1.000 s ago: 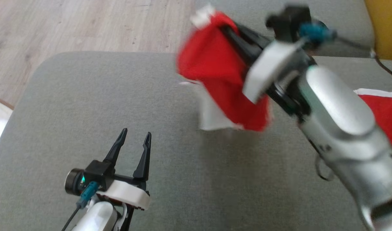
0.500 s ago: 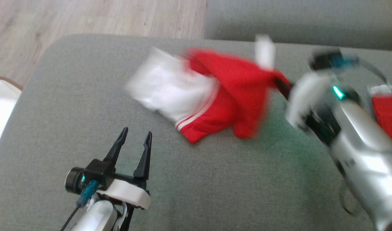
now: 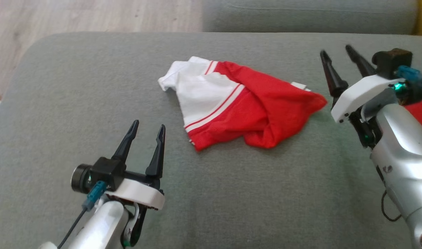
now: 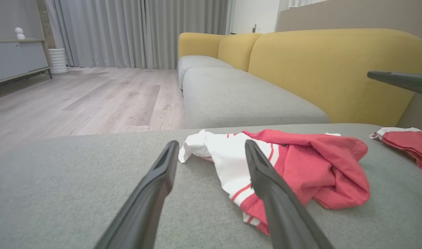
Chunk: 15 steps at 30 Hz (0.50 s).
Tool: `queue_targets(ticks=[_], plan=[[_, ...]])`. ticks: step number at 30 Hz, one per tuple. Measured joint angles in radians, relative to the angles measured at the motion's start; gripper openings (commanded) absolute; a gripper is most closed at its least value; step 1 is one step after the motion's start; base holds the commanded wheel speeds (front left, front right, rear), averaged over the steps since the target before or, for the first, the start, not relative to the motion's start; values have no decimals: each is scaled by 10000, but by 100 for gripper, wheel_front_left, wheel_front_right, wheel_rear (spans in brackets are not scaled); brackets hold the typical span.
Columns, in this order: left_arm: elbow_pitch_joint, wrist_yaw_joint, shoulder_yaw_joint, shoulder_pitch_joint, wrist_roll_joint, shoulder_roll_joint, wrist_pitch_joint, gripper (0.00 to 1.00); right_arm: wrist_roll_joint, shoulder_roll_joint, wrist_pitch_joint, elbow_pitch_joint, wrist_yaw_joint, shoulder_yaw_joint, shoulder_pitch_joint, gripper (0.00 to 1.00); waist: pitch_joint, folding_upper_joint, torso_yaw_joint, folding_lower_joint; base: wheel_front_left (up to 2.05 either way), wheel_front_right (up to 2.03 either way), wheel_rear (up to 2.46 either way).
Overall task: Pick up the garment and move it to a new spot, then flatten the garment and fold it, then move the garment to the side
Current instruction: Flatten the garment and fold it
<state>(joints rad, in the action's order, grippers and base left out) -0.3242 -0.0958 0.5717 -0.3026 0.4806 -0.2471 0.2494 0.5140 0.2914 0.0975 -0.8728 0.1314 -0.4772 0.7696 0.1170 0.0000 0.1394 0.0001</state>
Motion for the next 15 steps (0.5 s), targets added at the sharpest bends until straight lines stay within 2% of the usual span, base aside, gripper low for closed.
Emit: queue_targets(ticks=[3,7,11,13,15], plan=[[94,0,-153,11,-84,38,0,100,-433,-38,819,481,0,420,-172,100,-56,0,-268,0,0,0,0],[251,0,-318,58,-257,82,2,100,-1296,-311,1298,1281,0,1327,-1169,100,-157,0,-633,-1,0,0,0],[339,8,-439,175,-347,174,2,100,-2176,-1185,1377,2052,0,2368,-3115,100,-284,0,-918,-1,0,0,0],[345,82,-523,373,-433,176,4,100,-2704,-1860,1417,2600,0,2905,-4515,100,-387,0,-1075,-1,0,0,0],[343,140,-535,471,-483,178,17,100,-3009,-2090,1413,2915,0,3191,-5124,100,-466,0,-1148,-1,0,0,0]])
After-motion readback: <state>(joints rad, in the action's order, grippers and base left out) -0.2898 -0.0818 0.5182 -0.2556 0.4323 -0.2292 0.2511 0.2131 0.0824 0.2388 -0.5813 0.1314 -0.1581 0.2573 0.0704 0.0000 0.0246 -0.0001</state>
